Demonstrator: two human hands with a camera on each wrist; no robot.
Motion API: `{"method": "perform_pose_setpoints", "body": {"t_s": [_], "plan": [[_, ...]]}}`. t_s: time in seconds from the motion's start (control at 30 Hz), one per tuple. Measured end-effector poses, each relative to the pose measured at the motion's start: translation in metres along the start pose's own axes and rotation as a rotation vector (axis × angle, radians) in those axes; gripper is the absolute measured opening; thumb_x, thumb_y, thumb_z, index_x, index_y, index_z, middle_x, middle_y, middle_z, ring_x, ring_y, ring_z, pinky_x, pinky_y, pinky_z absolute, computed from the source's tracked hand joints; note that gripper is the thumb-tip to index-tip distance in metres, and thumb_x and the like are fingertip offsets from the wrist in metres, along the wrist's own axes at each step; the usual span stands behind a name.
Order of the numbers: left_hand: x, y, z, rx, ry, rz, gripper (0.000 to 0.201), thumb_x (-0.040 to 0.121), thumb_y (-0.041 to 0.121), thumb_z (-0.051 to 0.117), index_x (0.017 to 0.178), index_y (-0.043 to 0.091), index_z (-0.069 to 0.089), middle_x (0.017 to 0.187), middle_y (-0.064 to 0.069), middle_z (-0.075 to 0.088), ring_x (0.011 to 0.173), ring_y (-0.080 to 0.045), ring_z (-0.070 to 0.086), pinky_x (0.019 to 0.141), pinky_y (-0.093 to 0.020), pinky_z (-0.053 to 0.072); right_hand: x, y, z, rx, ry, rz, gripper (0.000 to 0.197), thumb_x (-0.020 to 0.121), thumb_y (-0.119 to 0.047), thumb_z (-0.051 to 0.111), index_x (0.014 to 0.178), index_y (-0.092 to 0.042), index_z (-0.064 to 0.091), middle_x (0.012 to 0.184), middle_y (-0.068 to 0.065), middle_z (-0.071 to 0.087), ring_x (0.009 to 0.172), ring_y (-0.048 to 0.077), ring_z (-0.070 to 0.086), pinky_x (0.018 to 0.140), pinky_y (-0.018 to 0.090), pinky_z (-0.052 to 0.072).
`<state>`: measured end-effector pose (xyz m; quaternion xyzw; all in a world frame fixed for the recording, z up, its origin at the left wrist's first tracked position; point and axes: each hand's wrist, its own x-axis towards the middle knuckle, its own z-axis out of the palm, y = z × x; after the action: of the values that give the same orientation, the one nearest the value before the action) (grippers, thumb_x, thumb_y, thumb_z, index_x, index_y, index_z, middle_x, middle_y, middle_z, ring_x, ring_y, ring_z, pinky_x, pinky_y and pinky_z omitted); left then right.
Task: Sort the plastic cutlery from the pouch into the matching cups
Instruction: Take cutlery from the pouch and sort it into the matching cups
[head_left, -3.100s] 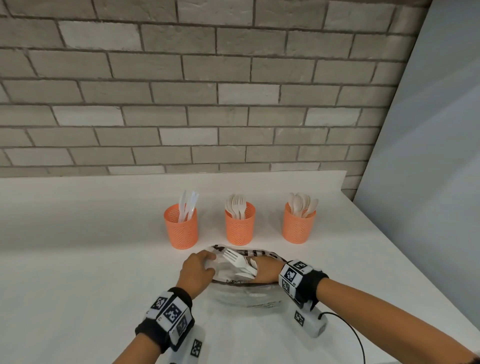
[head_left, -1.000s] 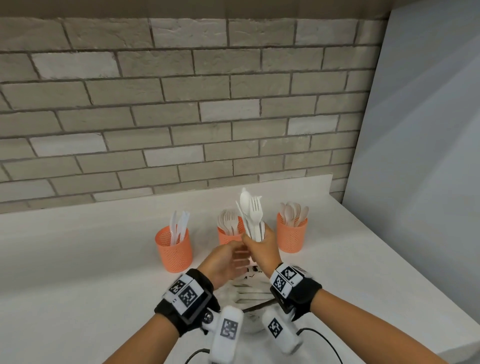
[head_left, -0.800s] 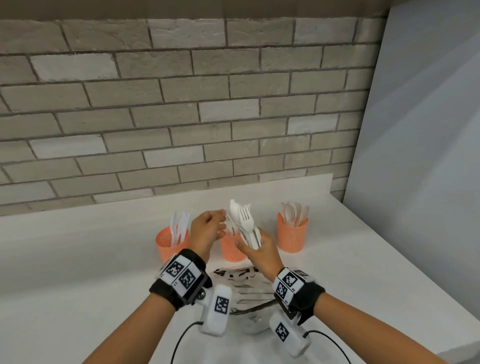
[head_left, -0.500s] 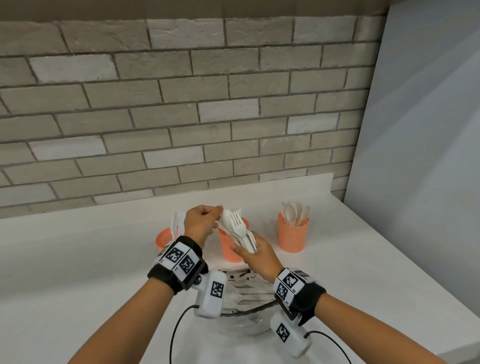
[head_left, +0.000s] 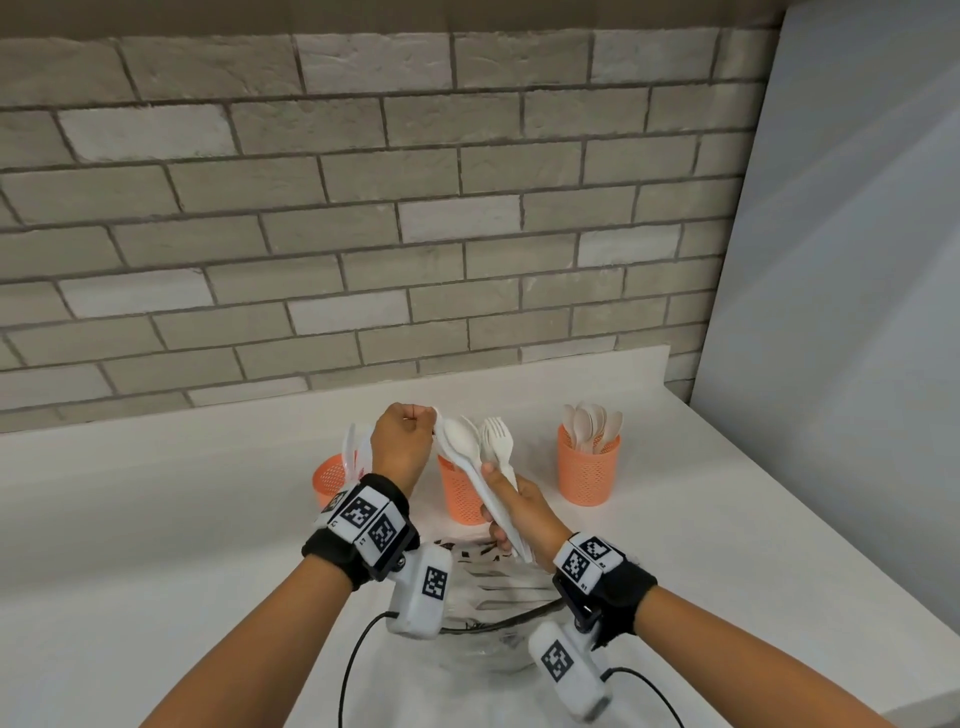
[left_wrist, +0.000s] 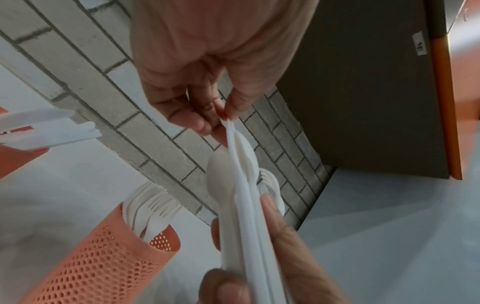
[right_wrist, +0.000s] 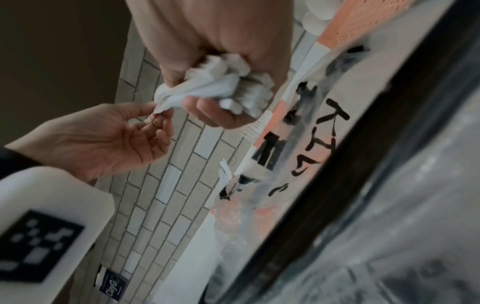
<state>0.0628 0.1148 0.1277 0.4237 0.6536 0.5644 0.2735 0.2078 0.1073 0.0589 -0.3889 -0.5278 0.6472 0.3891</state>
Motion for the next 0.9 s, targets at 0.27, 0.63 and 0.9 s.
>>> {"method": "perform_pose_setpoints", "body": {"t_s": [0.27, 0.63, 0.9], "plan": [[-0.012, -0.008, 0.004, -0.085, -0.144, -0.036, 0.019, 0.09, 0.004, 0.055, 0.108, 0.0, 0.058, 0.089, -0.012, 0.063, 0.067, -0.013, 0.061, 0.047, -0.011, 0.05, 0.001, 0.003, 0.003, -0.041, 0.082, -0.073, 0.029, 0.095, -0.042, 0.045, 0.086, -0.015, 0.054, 0.06, 0.005, 0.05, 0.036, 0.01, 0.045, 0.034, 0.018, 0.036], [-0.009, -0.015, 0.001, -0.039, -0.218, -0.064, 0.023, 0.089, 0.004, 0.057, 0.111, -0.001, 0.054, 0.096, -0.019, 0.065, 0.07, -0.018, 0.065, 0.06, -0.022, 0.057, 0.009, 0.003, 0.006, -0.053, 0.091, -0.054, 0.028, 0.094, -0.042, 0.046, 0.083, -0.018, 0.056, 0.056, 0.004, 0.05, 0.037, 0.012, 0.047, 0.037, 0.021, 0.04], [0.021, 0.001, -0.029, -0.146, -0.081, -0.026, 0.013, 0.093, 0.009, 0.053, 0.079, 0.01, 0.054, 0.083, -0.013, 0.066, 0.045, -0.003, 0.063, 0.06, -0.021, 0.057, 0.02, -0.005, 0.001, -0.08, 0.122, -0.016, 0.029, 0.095, -0.04, 0.045, 0.09, -0.014, 0.056, 0.055, 0.001, 0.045, 0.034, 0.006, 0.041, 0.035, 0.019, 0.036]]}}
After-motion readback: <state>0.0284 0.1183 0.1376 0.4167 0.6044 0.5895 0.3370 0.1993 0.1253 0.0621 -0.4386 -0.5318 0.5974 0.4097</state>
